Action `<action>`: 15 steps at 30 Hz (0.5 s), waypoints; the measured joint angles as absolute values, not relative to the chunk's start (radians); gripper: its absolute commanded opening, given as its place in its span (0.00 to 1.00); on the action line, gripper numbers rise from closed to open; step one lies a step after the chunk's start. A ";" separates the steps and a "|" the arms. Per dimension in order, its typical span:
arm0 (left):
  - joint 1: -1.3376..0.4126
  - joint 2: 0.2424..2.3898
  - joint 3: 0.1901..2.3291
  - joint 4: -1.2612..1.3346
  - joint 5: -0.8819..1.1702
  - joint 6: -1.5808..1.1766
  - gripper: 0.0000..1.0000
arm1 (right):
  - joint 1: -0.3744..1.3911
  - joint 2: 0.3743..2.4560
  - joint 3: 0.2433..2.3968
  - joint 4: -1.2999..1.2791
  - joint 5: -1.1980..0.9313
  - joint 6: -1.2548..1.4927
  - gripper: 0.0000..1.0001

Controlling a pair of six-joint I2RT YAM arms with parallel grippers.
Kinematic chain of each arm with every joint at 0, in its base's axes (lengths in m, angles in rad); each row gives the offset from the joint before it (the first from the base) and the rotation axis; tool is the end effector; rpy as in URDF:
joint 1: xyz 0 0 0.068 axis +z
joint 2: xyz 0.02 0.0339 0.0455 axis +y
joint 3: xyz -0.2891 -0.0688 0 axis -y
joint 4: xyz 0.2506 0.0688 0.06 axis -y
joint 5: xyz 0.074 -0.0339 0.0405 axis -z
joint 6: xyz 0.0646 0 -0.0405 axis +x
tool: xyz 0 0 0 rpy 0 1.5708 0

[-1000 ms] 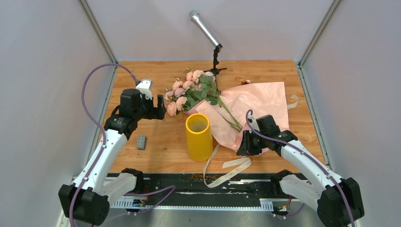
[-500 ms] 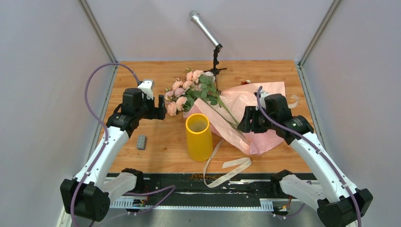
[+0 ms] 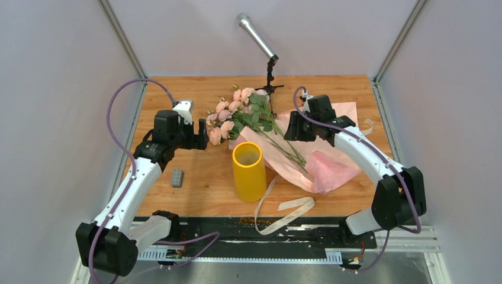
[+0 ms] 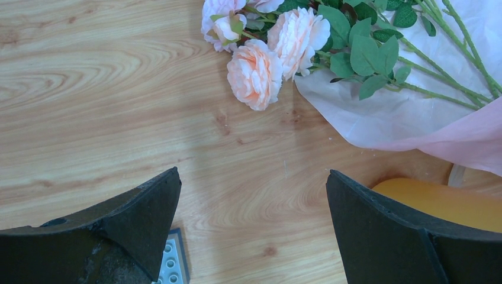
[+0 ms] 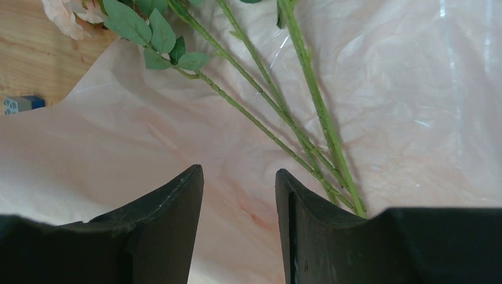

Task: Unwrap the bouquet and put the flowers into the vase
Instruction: Unfold the wrapping paper at the center of the board.

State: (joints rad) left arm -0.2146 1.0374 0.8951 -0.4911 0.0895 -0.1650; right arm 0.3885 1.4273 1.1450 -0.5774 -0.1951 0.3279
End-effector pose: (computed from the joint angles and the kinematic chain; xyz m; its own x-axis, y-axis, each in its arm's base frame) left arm 0.2343 -0.0570 0.3044 -0.6169 -0.0330 -0.7864 0.1837 0.9655 -0.1846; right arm 0.2967 0.1350 0.2834 -0.8212 0.0053 -0.5706 -0.2369 0.9066 0.3492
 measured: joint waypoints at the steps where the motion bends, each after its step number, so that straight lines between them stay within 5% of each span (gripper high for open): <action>1: -0.215 1.037 0.895 -0.491 0.089 -0.165 1.00 | 0.390 1.452 1.144 -0.564 -0.214 0.328 0.48; 15: -0.215 1.037 0.895 -0.491 0.096 -0.165 1.00 | 0.620 1.454 0.871 -0.435 -0.311 0.406 0.45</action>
State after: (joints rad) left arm -0.2146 1.0374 0.8951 -0.4911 0.0963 -0.1650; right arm 0.6197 1.4544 0.8715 -0.4347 -0.3111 0.4065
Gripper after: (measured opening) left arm 0.998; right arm 0.457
